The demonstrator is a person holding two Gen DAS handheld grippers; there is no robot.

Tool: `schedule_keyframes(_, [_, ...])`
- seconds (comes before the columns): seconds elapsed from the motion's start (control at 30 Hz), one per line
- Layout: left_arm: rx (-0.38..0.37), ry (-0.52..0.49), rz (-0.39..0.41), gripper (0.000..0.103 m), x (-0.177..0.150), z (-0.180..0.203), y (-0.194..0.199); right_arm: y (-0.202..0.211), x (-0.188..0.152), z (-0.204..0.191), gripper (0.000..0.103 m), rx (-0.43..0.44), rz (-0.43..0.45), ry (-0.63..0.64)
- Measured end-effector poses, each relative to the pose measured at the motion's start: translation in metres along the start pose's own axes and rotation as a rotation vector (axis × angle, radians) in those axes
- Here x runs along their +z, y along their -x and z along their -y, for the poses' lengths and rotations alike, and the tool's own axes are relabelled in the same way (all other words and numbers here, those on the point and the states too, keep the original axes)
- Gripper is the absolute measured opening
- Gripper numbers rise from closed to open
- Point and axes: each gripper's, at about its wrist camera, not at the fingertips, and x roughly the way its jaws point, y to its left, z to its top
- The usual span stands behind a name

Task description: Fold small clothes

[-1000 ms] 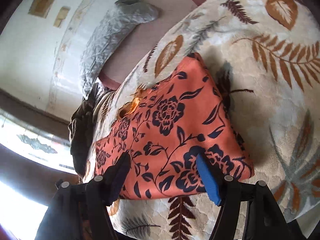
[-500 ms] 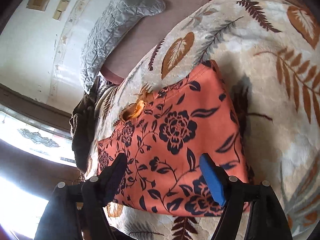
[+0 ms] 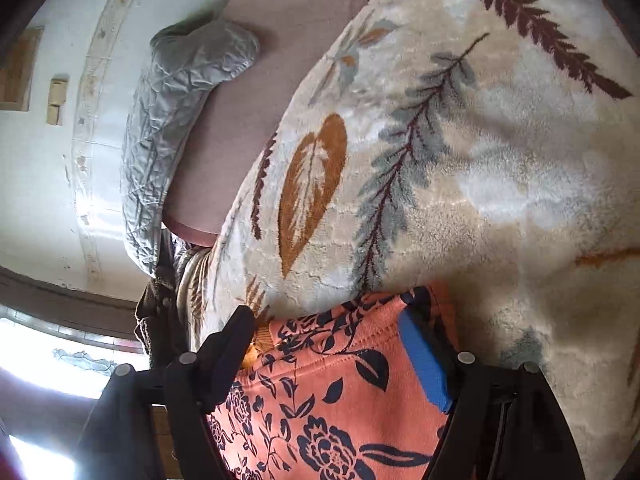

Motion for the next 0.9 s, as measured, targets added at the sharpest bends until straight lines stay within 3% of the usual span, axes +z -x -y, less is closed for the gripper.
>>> schedule_keyframes(0.13, [-0.020, 0.027, 0.000, 0.069, 0.001, -0.003, 0.003, 0.051, -0.042, -0.013, 0.078, 0.021, 0.056, 0.061])
schedule_keyframes(0.23, [-0.018, 0.025, -0.003, 0.069, -0.001, -0.004, 0.005, 0.090, -0.098, -0.013, 0.079, 0.053, 0.069, 0.080])
schedule_keyframes(0.37, [-0.011, 0.014, -0.007, 0.069, -0.003, -0.001, 0.007, 0.109, -0.181, 0.004, 0.079, 0.059, -0.008, 0.071])
schedule_keyframes(0.47, [-0.014, 0.005, -0.006, 0.069, -0.006, 0.002, 0.011, 0.101, -0.219, 0.023, 0.081, 0.026, -0.065, 0.037])
schedule_keyframes(0.73, [-0.010, -0.006, 0.001, 0.069, -0.007, 0.001, 0.014, 0.072, -0.224, 0.029, 0.081, 0.044, -0.088, -0.025])
schedule_keyframes(0.9, [-0.019, 0.022, -0.006, 0.069, -0.004, -0.005, 0.013, 0.064, -0.219, 0.041, 0.081, 0.067, -0.045, -0.120])
